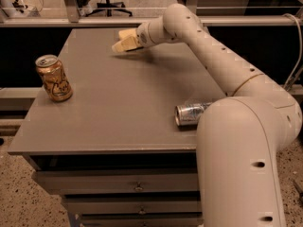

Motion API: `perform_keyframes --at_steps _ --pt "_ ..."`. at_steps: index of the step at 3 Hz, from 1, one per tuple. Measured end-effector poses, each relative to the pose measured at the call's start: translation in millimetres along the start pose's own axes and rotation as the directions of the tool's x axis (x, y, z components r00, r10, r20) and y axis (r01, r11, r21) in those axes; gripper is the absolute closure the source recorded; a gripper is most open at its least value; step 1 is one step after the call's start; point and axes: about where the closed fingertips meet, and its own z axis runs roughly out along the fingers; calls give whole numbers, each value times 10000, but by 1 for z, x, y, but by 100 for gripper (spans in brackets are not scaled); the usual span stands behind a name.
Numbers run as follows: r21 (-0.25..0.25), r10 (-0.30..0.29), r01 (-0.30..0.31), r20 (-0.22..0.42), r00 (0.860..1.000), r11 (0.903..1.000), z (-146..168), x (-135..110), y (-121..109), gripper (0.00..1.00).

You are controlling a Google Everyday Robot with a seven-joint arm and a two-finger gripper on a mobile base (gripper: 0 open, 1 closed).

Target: Pick sponge

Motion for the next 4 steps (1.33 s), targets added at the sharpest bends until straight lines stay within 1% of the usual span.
perform_keyframes --at_steps 1,2,3,4 --pt "69 89 -90 83 9999 9999 0 1 -3 40" --pt "86 -59 57 268 9996 9999 -9 -5 -2 64" --pt "-195 -440 448 417 9982 9988 -29 -13 9 86" --pt "-833 -1020 1085 790 9917 9906 -63 -30 24 100"
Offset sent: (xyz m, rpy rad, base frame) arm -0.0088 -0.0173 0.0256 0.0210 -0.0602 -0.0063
